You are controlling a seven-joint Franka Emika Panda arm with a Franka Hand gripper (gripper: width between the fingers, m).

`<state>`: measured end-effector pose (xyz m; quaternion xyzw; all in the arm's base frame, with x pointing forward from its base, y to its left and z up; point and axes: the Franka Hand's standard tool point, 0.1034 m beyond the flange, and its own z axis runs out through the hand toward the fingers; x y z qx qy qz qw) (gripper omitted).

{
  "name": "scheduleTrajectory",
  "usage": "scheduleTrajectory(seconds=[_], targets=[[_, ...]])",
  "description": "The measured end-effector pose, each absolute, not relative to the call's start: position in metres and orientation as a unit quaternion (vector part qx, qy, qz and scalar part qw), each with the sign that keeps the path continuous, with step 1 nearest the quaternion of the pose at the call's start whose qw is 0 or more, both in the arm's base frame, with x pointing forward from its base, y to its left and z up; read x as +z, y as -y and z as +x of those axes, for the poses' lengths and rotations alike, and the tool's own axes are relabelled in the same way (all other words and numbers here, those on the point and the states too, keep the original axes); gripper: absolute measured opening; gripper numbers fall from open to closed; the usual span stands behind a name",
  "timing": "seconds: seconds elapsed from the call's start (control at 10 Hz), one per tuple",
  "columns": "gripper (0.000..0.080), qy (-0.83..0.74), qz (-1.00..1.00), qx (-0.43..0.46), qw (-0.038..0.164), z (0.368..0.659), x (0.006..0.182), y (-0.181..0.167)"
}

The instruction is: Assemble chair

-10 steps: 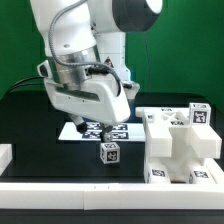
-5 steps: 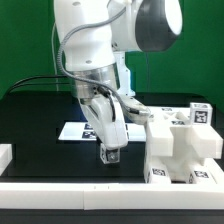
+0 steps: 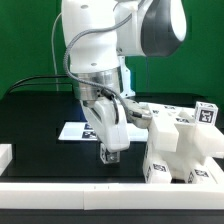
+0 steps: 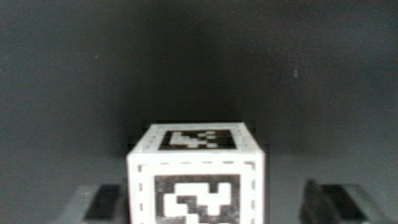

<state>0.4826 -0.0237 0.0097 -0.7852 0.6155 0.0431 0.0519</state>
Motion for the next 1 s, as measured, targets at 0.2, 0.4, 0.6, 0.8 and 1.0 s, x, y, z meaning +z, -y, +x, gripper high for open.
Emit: scheduleTrajectory(seconds=[0.2,0.4,0.6,0.8,1.0], targets=[[0.0282,-0.592,-0.803,0.044,0.052,0.481,0.012,0.034],[0.0282,-0.543,-0.837,0.044,0.053,0.477,0.017,0.06],[0.0282,-0.508,-0.859,0.029,0.054,0.479,0.024,0.092],[0.0283,-0.46,-0.886,0.017,0.059,0.489,0.03,0.099],[0.0284,-0.406,-0.912,0.012,0.057,0.491,0.033,0.098]])
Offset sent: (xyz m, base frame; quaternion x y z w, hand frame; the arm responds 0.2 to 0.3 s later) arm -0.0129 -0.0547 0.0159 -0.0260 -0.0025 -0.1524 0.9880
